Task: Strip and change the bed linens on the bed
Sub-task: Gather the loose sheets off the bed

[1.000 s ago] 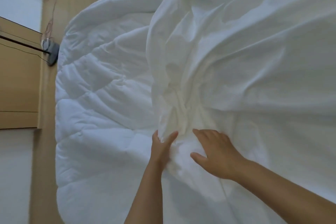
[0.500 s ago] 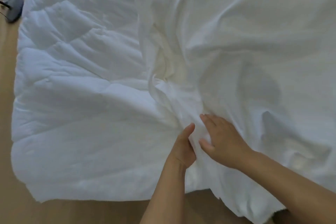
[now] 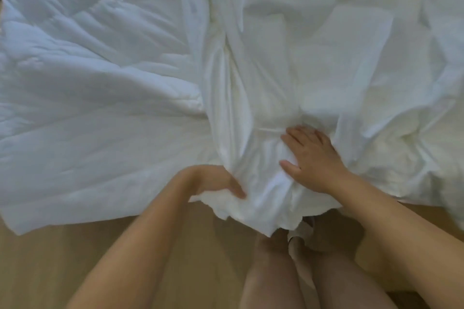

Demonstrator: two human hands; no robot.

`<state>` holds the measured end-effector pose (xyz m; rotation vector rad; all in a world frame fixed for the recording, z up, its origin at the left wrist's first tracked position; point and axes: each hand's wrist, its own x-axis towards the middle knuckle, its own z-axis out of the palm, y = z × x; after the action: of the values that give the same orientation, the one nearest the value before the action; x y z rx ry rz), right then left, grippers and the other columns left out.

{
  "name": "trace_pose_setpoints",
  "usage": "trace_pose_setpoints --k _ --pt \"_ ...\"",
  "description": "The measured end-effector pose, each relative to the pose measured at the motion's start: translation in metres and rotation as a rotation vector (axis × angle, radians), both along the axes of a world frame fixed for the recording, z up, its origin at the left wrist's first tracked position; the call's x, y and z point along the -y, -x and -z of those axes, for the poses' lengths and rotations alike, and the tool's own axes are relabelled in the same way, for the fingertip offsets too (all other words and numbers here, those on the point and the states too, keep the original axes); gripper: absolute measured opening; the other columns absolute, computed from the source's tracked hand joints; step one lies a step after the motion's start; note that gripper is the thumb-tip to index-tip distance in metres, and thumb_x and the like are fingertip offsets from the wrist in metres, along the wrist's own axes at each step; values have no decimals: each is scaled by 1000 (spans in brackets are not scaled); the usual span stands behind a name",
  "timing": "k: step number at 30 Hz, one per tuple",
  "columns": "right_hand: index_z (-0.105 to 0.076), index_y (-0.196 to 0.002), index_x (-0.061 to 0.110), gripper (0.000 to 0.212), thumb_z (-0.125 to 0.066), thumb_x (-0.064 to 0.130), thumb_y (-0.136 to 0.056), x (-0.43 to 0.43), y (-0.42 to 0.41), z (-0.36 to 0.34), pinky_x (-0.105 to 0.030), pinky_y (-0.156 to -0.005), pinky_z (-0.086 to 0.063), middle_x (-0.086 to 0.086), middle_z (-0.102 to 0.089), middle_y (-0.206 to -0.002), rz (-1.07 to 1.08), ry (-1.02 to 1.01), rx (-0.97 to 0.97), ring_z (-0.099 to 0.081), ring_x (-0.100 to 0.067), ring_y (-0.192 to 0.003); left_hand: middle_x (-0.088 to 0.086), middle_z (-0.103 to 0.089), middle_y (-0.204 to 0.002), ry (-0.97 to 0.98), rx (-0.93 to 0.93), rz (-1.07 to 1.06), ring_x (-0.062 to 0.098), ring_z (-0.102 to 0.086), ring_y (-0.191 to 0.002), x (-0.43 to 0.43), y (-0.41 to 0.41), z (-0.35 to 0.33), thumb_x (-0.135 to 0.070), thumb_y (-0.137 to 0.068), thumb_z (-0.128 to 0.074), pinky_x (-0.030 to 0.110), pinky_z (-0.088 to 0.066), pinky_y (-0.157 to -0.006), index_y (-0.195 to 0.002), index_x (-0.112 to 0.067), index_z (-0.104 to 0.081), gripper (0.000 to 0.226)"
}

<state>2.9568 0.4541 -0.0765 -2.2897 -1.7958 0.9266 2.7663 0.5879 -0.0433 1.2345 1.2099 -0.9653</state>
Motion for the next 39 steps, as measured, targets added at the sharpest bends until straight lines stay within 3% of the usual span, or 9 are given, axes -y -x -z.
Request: trace_pose_setpoints --k 5,10,16,20,22,25,31,35,39 --pt "-6 -150 22 88 -42 66 -84 14 0 4 -47 -114 -7 -2 -4 -157 -35 28 23 -5 -24 -145 8 -58 -125 -522 133 -97 22 -56 -105 3 0 25 -26 -86 -64 33 -43 -86 -120 -15 -56 36" --pt "-61 -92 -7 54 -81 9 -44 44 11 14 -47 -81 -51 -25 -59 -93 88 -248 71 -61 -43 -85 8 -71 -106 -255 302 -828 27 -68 -98 60 7 49 -45 -71 -76 42 -53 -89 -123 -9 -58 66" --pt "-61 -114 -9 72 -81 -4 -45 67 11 39 -50 -98 -32 -26 -62 -117 41 -282 104 -59 -42 -109 4 -60 -123 -519 610 -710 16 -59 -114 109 -42 64 -31 -59 -85 35 -50 -94 -130 -14 -44 84" --pt "-55 -119 -14 68 -76 -13 -53 61 5 43 -57 -93 -41 -33 -56 -119 176 -397 46 -56 -49 -109 0 -67 -98 -645 518 -706 12 -64 -92 118 -95 74 -20 -67 -80 28 -52 -81 -104 -16 -56 44" --pt "-51 -122 -14 71 -77 -9 -56 62 2 42 -53 -93 -41 -34 -53 -121 261 -397 58 -55 -49 -111 -1 -66 -76 -595 479 -692 14 -62 -74 111 -96 71 -10 -77 -68 27 -52 -65 -80 -16 -59 11" --pt "-47 -127 -14 84 -83 1 -54 67 1 43 -49 -98 -32 -34 -50 -127 265 -368 63 -52 -49 -116 -5 -64 -61 -443 452 -719 13 -61 -63 89 -66 61 -8 -75 -66 19 -50 -50 -71 -16 -61 10" --pt "-28 -143 -5 91 -77 16 -70 63 2 48 -42 -110 -14 -27 -32 -146 198 -254 143 -32 -42 -135 13 -66 -80 68 745 -1486 33 -63 -82 66 -11 52 -7 -60 -54 39 -53 -79 -82 -4 -65 25" --pt "-34 -140 -6 91 -82 13 -64 58 -5 49 -45 -109 -17 -29 -36 -143 142 -226 154 -35 -44 -133 15 -68 -102 -45 556 -1069 35 -61 -105 70 -26 51 -13 -71 -65 43 -51 -87 -105 -5 -66 35" --pt "-70 -99 -5 35 -81 7 -68 49 -15 46 -55 -90 -47 -26 -66 -105 54 -481 261 -63 -44 -98 -9 -69 -109 -139 573 -502 10 -65 -102 59 -33 50 -40 -61 -83 26 -54 -85 -112 -33 -59 57"
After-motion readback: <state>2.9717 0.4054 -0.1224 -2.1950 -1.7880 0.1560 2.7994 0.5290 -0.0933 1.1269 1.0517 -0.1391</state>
